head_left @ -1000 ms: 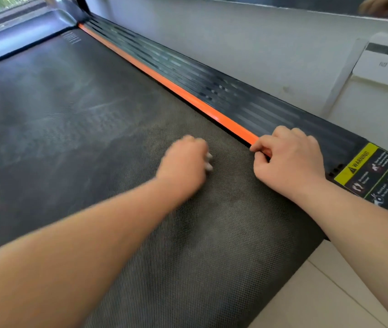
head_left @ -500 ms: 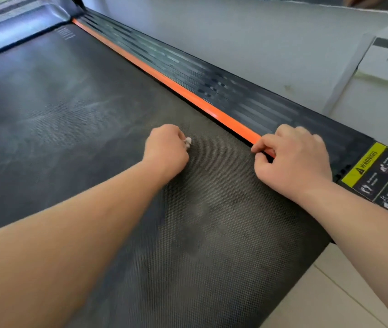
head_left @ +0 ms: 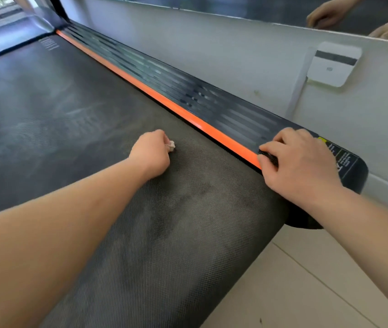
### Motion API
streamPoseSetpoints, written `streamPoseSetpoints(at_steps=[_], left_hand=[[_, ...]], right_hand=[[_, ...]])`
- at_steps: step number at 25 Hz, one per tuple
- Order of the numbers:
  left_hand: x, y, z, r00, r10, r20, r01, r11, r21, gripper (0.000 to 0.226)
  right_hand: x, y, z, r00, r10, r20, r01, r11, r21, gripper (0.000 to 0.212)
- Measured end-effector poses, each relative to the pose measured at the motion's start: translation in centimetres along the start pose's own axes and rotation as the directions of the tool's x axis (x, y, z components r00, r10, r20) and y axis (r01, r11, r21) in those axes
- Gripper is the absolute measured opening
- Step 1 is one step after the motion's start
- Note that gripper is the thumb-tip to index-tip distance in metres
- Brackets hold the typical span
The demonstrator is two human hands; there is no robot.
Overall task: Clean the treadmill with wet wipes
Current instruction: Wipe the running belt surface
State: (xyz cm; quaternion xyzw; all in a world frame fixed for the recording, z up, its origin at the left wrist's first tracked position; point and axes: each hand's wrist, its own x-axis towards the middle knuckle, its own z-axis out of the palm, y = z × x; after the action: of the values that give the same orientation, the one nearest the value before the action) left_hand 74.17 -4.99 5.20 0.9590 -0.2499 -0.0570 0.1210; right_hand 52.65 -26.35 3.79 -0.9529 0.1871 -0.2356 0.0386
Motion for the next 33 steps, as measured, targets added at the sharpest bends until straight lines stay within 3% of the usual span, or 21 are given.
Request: streamPoseSetpoints(at_steps=[3, 5, 7, 9, 10, 12, 14, 18, 22, 23, 26, 29, 31, 33], left_hand=[[0.6, 0.4, -1.6, 0.996, -0.089, -0.016, 0.088, 0.995, -0.055, 0.009], [-1.3, 1.7, -1.5, 0.998, -0.063, 0.005, 0.063, 0.995, -0.073, 0.009], [-5.3, 3.9, 0.2, 0.990, 0.122, 0.071, -0.112, 0.986, -0.124, 0.010], [-9.3, 5.1, 1.4, 0.924, 0.347, 0.161, -0.326, 0.934, -0.145, 0.010], [-9.4, 4.8, 1.6, 0.907, 0.389, 0.163, -0.376, 0.921, -0.106, 0.011], [-7.5, 3.1, 1.0, 0.966, 0.255, 0.048, -0.255, 0.967, -0.002, 0.013], [-7.7, 2.8, 0.9, 0.994, 0.105, -0.028, -0.105, 0.994, -0.020, 0.015], [-12.1, 4.9, 1.6, 0.922, 0.365, 0.129, -0.361, 0.931, -0.049, 0.013], [-9.8, 3.2, 0.5, 0.995, 0.099, -0.021, -0.100, 0.995, -0.031, 0.012], [-10.8, 3.7, 0.9, 0.993, 0.118, -0.028, -0.120, 0.991, -0.054, 0.012], [-13.0, 5.4, 1.5, 0.939, 0.341, 0.051, -0.337, 0.938, -0.081, 0.017], [-12.4, 4.6, 0.0, 0.901, 0.427, 0.082, -0.419, 0.903, -0.095, 0.030], [-12.2, 4.2, 0.0, 0.825, 0.560, 0.081, -0.554, 0.828, -0.085, 0.034], [-12.6, 4.0, 0.8, 0.750, 0.659, 0.055, -0.657, 0.752, -0.049, 0.024]], right_hand=[[-2.0, 1.2, -0.3, 0.999, -0.020, -0.041, 0.021, 0.999, 0.033, 0.027], [-2.8, 1.5, -0.2, 0.998, -0.025, -0.057, 0.029, 0.996, 0.080, 0.029], [-2.9, 1.7, -0.1, 0.999, -0.012, -0.051, 0.017, 0.994, 0.104, 0.029], [-3.0, 1.5, -0.1, 0.999, 0.010, -0.048, -0.006, 0.996, 0.086, 0.028], [-2.9, 1.5, -0.1, 0.999, 0.025, -0.046, -0.021, 0.997, 0.070, 0.028], [-2.8, 1.2, -0.3, 0.998, 0.039, -0.039, -0.037, 0.998, 0.049, 0.029], [-2.7, 0.9, -0.3, 0.999, 0.032, -0.032, -0.032, 0.999, 0.024, 0.030], [-2.9, 0.7, -0.3, 0.999, 0.039, -0.016, -0.039, 0.999, -0.012, 0.030], [-2.7, 0.8, -0.6, 0.999, 0.042, -0.005, -0.042, 0.999, 0.005, 0.032], [-2.7, 0.7, -0.7, 0.999, 0.043, 0.002, -0.043, 0.999, 0.006, 0.032], [-2.7, 0.7, -0.6, 0.999, 0.048, 0.012, -0.048, 0.999, -0.005, 0.033], [-2.7, 0.6, -0.5, 0.999, 0.046, -0.002, -0.046, 0.999, -0.008, 0.034], [-2.7, 0.8, -0.4, 0.999, 0.050, -0.006, -0.050, 0.999, -0.012, 0.034], [-2.8, 0.8, -0.2, 0.999, 0.051, -0.007, -0.051, 0.999, 0.004, 0.033]])
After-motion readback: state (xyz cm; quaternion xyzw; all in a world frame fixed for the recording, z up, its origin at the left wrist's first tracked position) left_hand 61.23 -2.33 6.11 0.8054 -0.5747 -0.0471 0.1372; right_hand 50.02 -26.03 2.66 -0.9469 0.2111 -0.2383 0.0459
